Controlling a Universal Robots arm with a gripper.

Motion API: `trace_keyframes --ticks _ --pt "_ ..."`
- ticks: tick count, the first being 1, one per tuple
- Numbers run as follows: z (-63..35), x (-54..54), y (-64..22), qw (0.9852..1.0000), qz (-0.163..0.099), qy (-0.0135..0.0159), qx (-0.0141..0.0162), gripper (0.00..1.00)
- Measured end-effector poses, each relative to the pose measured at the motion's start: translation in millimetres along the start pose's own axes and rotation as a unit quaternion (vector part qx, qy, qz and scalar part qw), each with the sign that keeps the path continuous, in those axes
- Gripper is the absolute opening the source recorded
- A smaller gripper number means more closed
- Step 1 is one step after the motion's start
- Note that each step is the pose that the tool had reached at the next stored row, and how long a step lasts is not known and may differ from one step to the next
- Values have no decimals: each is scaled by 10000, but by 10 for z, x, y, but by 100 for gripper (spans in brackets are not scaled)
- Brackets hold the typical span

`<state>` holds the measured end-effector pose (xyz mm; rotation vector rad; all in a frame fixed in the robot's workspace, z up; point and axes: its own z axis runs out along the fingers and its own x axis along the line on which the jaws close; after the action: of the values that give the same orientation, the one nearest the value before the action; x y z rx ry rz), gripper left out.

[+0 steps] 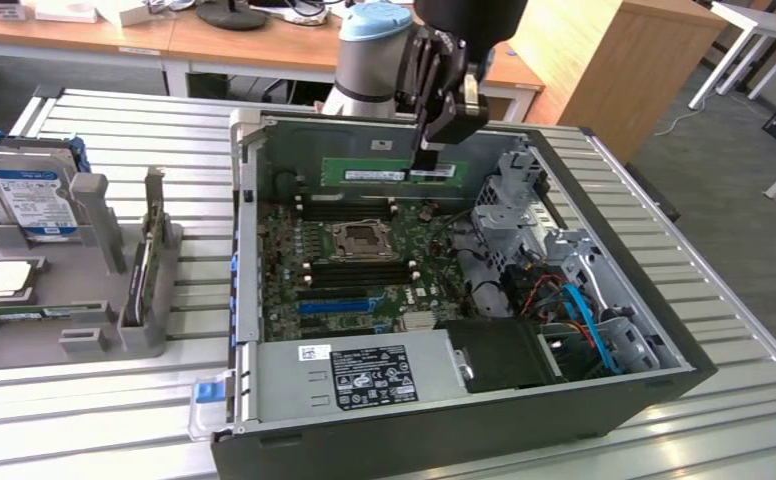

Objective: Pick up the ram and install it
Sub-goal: 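Pick up the ram and move it above insertion slot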

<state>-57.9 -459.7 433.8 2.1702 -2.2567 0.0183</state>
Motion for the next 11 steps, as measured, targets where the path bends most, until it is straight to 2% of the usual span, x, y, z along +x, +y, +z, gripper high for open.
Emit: trace_keyframes --ticks 11 --pt "10 -255 10 10000 20 0 3 12"
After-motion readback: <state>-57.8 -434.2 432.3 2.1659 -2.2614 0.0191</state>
